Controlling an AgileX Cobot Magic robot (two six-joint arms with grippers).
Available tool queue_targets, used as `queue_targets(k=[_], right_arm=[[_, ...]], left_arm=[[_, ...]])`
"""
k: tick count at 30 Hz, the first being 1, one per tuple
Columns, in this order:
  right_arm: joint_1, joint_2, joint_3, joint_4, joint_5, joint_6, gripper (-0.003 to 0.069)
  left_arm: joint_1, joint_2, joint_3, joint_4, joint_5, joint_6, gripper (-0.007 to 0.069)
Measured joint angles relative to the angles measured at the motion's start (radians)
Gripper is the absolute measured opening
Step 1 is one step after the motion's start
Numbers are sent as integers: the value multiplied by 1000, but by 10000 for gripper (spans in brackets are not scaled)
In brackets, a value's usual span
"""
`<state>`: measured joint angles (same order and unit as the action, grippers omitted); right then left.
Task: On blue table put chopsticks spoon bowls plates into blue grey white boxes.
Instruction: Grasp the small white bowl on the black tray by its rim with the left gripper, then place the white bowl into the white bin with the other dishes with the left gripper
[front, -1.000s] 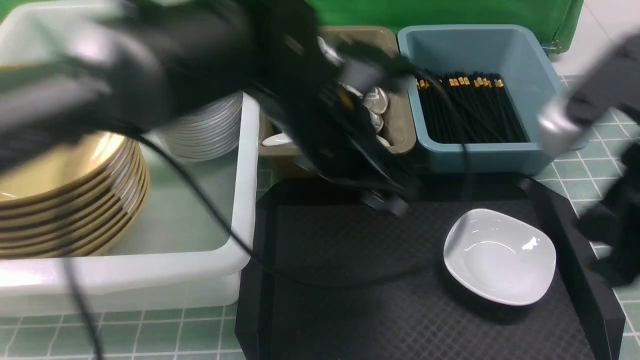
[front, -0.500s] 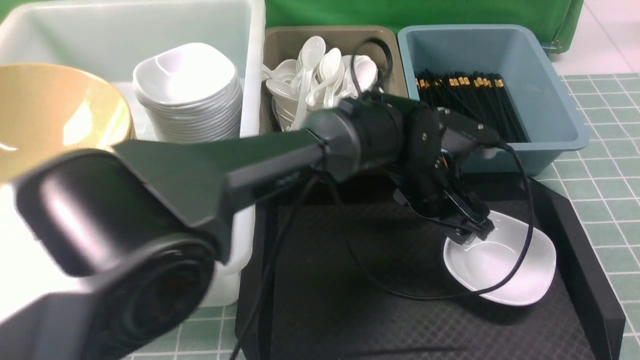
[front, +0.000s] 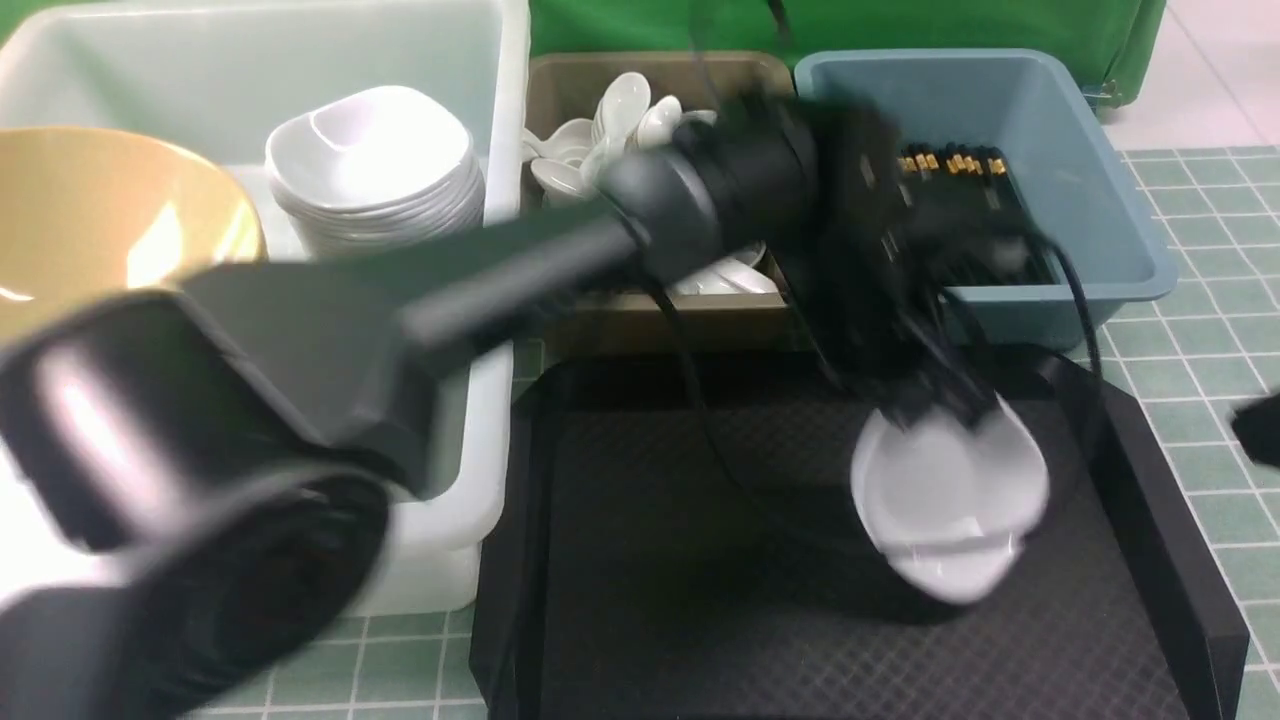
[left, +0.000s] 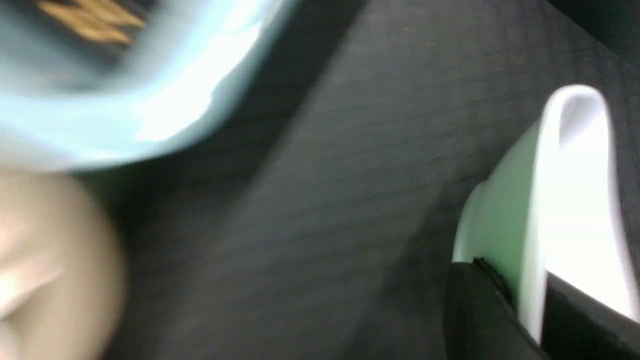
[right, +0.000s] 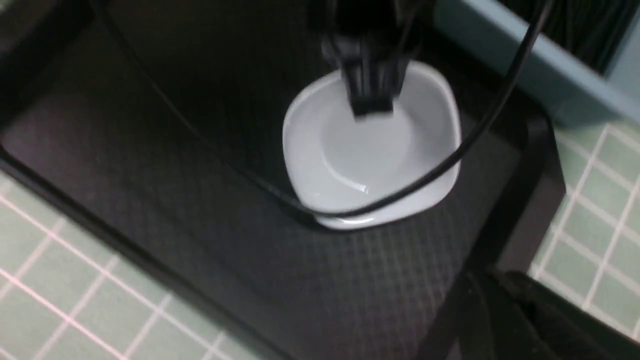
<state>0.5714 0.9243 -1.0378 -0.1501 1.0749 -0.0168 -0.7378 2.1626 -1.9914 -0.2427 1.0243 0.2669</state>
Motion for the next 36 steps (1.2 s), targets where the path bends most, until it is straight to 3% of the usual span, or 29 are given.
queue_targets(k=[9,16,20,29,34,36], right_arm=[[55,323,-356,207,-103,-216,39],[187,516,-522,233,-106,-279,43],[206,566,-528,235,-106,-295,44],[207,599,-533,233,-106,-295,47],[207,599,-534,217,-112,-295,48],[207,599,-534,211,-112,-295,48]], left_arm=[[318,-343,-31,11,146,0,4],[686,-381,-29,-8,229,-1,4],[806,-334,-26,-90,202,8,4],[870,-139,-25,-234,79,101,16],[870,-74,-25,-259,50,161,99],[870,-66,-25,-256,48,189,188]])
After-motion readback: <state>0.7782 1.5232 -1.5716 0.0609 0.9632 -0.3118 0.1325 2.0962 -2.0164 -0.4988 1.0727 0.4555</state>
